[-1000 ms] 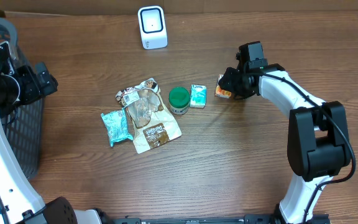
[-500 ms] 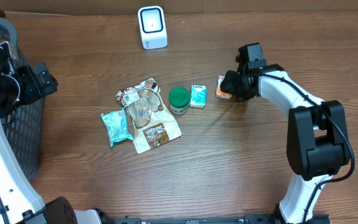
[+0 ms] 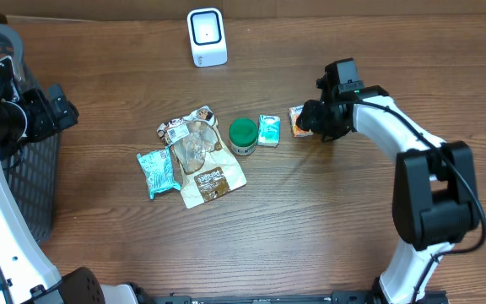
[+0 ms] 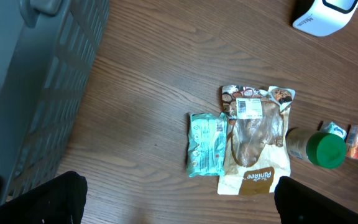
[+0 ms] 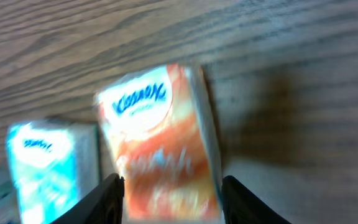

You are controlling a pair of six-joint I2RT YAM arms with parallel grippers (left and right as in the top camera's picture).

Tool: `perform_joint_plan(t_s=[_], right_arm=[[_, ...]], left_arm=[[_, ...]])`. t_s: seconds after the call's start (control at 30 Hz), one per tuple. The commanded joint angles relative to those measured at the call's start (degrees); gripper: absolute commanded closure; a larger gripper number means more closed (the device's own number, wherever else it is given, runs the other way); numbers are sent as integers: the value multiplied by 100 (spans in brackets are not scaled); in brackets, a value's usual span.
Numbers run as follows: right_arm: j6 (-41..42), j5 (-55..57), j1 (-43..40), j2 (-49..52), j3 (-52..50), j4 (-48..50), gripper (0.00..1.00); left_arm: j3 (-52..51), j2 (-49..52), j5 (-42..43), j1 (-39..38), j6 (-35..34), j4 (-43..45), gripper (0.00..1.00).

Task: Scan the item barcode
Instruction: 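Lift the orange Kleenex pack upright with the right gripper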

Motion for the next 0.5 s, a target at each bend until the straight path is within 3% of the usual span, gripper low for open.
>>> perform_joint_plan(t_s=[0.0, 0.2, 0.47], right_arm=[[409, -46, 20, -463, 190, -142, 51], [1491, -15, 20, -402, -26, -310, 51], [1438, 7, -22, 7, -203, 116, 56]], left_arm=[[125, 50, 87, -4, 85, -13, 1], [125, 50, 87, -4, 83, -13, 0], [125, 50, 87, -4, 83, -13, 0]])
